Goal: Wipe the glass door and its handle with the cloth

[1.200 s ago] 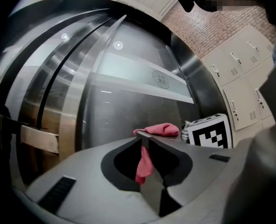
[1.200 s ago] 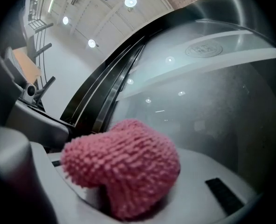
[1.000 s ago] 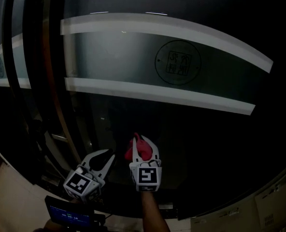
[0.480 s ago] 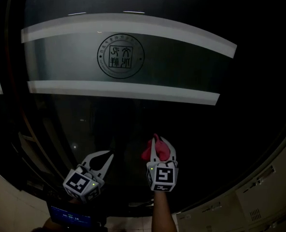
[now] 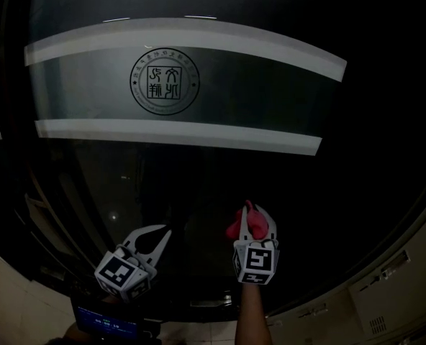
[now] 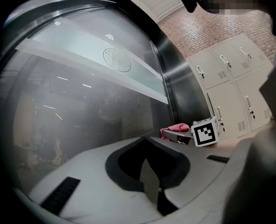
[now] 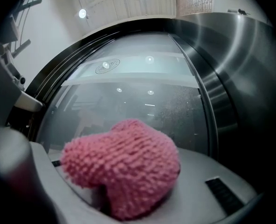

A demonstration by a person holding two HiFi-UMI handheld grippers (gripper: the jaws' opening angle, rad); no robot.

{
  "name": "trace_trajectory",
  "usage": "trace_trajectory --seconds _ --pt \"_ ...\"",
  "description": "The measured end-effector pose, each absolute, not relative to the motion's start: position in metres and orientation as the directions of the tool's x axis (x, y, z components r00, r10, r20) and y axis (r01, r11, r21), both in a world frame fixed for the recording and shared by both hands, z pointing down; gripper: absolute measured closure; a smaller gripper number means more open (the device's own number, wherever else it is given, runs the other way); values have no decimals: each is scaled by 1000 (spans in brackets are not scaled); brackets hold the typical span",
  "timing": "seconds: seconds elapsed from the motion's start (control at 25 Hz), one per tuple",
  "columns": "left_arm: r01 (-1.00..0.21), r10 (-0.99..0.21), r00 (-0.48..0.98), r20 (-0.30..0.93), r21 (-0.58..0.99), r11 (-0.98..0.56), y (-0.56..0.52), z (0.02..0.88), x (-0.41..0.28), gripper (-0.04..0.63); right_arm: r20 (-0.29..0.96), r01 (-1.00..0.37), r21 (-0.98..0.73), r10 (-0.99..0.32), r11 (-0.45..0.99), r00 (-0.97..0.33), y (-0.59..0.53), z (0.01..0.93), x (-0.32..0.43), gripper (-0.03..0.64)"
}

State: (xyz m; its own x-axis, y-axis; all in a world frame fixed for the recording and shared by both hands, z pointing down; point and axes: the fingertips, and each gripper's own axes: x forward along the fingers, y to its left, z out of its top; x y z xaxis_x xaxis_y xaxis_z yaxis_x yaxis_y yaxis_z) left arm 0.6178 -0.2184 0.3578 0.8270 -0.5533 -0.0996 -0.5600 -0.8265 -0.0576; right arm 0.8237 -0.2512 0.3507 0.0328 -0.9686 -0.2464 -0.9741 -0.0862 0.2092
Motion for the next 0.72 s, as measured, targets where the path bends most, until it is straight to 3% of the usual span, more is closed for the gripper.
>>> trace_trajectory --seconds 0.32,0.72 --pt "-614 -610 789 -72 -60 -787 -215 368 549 580 -301 -985 170 -950 37 -88 -233 353 713 566" --pt "-682 -679 731 -64 -32 -731 -197 380 367 581 -304 -952 144 -903 271 -303 -195 350 458 568"
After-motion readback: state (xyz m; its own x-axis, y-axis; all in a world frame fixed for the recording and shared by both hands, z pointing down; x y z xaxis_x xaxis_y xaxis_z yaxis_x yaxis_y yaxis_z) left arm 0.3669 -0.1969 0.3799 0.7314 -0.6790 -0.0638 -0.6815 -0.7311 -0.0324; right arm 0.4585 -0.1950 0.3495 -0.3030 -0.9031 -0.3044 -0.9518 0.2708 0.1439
